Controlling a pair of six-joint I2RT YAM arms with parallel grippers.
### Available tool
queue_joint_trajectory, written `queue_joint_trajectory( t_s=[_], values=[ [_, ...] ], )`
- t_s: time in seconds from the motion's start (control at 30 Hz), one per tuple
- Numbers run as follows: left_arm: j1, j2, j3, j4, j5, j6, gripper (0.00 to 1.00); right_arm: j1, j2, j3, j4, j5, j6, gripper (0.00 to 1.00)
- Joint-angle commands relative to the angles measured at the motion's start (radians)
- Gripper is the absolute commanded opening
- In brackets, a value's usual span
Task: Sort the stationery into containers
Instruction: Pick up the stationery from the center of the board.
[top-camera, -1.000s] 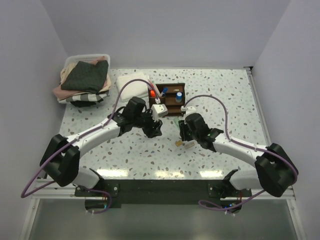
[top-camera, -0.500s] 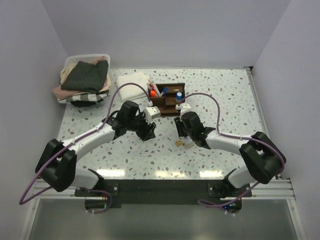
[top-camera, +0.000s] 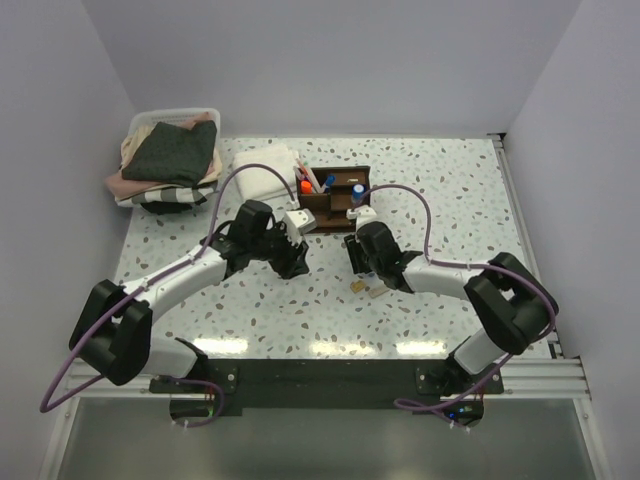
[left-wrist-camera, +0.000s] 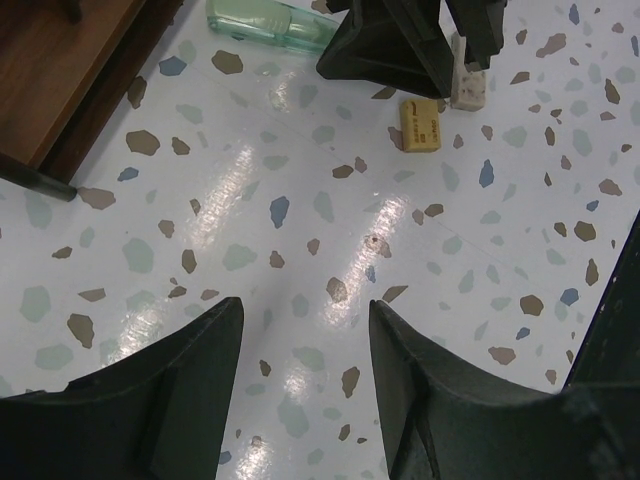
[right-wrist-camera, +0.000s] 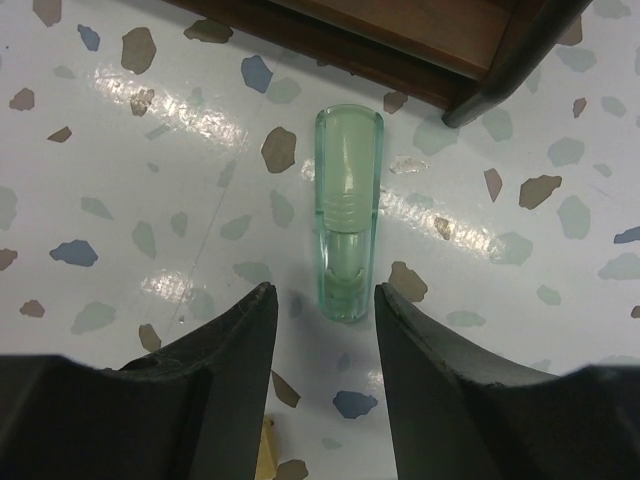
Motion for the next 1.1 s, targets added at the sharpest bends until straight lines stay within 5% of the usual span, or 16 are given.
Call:
queue_joint_trajectory(
  t_s=[0.0, 0.53, 0.83, 1.07],
  values=[
    [0.014, -0.034, -0.008, 0.053, 0.028, -0.022, 0.58, -0.007, 0.012, 0.026, 0.037, 0.022, 0.031, 0.48],
    [0.020, -0.006, -0.012, 0.082, 0.047, -0.040, 0.58, -0.062, 0.073, -0.003, 0.063, -0.097, 0.068, 0.43],
    [0.022, -0.003, -0.029, 0.102, 0.051, -0.045, 0.58, -0.064, 0.021, -0.020, 0.060, -0.133, 0.065, 0.01],
    [0.022, -0.001, -0.035, 0.105, 0.047, -0.033, 0.58, -0.064, -0.124, 0.035, -0.073, -0.108, 0.095, 0.00]
  ],
)
